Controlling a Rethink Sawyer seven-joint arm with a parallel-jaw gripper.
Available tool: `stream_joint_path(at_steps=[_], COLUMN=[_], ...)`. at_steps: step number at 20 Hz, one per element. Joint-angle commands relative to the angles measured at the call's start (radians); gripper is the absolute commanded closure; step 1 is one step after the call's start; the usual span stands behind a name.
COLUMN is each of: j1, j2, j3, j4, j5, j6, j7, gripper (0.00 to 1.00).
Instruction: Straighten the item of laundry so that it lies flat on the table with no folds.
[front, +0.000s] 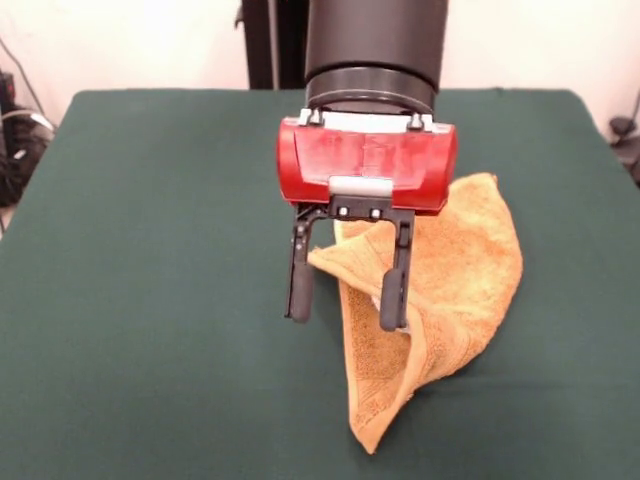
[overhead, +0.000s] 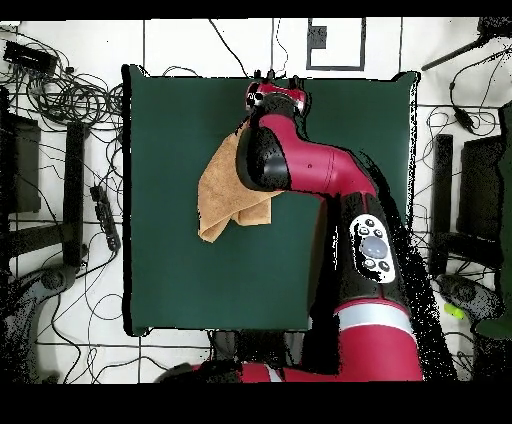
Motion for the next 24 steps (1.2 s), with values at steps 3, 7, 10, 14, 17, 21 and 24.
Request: stream_joint_path(at_steps=[3,7,10,14,17,21,24], j1=[-0.122,-0.108,-0.12,-0.132,-0.1,-0.046,0.01], j2=[-0.011,-0.003,-0.02,-0.02,-0.004,0.035,0.07], j3=[0.193,0.182,0.214,0.272,0.267,0.229,0.174], j4=[-0.018,-0.045,-0.055,-0.067,-0.134,-0.226,-0.287], j5=[0.025,-0.008,0.01,0.044,0.082,0.112,0.123], j6=[0.574,0.609,0.641,0.623,0.655,0.671,0.657], j7=[-0.074,-0.071,-0.046,-0.01,0.053,0.122,0.18], gripper=[0.0,0.0,0.0,0.0,0.0,0.0,0.0])
